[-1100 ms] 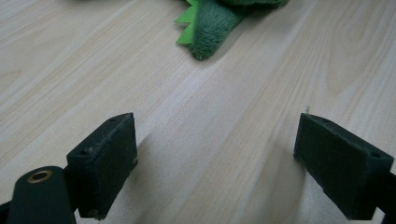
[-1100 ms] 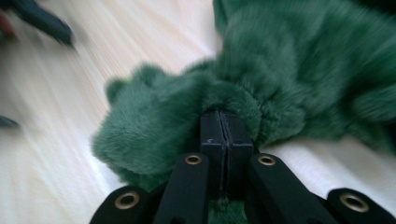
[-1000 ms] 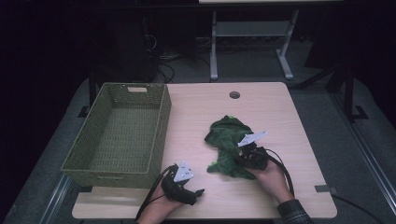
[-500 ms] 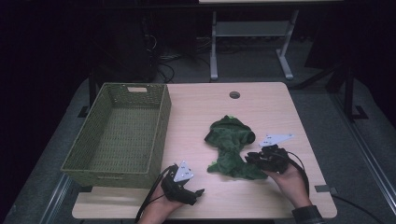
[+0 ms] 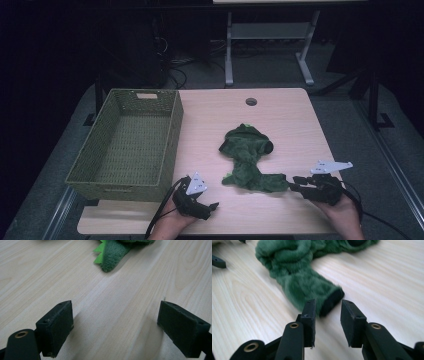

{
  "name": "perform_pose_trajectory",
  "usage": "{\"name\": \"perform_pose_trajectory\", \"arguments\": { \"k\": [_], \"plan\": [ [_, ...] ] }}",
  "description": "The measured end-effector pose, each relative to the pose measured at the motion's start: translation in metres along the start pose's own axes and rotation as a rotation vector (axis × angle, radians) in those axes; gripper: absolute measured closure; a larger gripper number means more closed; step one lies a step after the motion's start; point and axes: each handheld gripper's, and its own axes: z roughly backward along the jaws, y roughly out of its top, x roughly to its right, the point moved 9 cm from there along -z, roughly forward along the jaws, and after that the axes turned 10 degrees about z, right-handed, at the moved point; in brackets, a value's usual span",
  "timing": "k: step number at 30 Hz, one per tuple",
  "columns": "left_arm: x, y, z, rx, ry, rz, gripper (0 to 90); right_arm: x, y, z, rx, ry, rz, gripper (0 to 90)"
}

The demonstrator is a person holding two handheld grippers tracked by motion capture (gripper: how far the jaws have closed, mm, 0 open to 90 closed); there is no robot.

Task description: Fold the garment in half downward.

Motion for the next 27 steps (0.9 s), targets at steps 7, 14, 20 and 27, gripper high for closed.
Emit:
{"name": "perform_pose_trajectory", "arguments": {
  "k": [7,14,20,27],
  "plan": [
    [0.0,0.0,0.0,0.001,0.0,0.001,12.6,-0.004,-0.022,0.003,-0.018,0.019,-0.016,63.8],
    [0.0,0.0,0.0,-0.003,0.0,0.0,12.6,-0.012,-0.022,-0.005,-0.039,0.045,0.004,63.2],
    [0.0,0.0,0.0,-0.003,0.0,-0.001,12.6,-0.012,-0.018,-0.011,-0.033,0.052,0.003,62.7],
    [0.0,0.0,0.0,-0.003,-0.001,-0.001,12.6,-0.008,-0.01,-0.02,-0.04,0.062,0.003,69.3]
  ]
}}
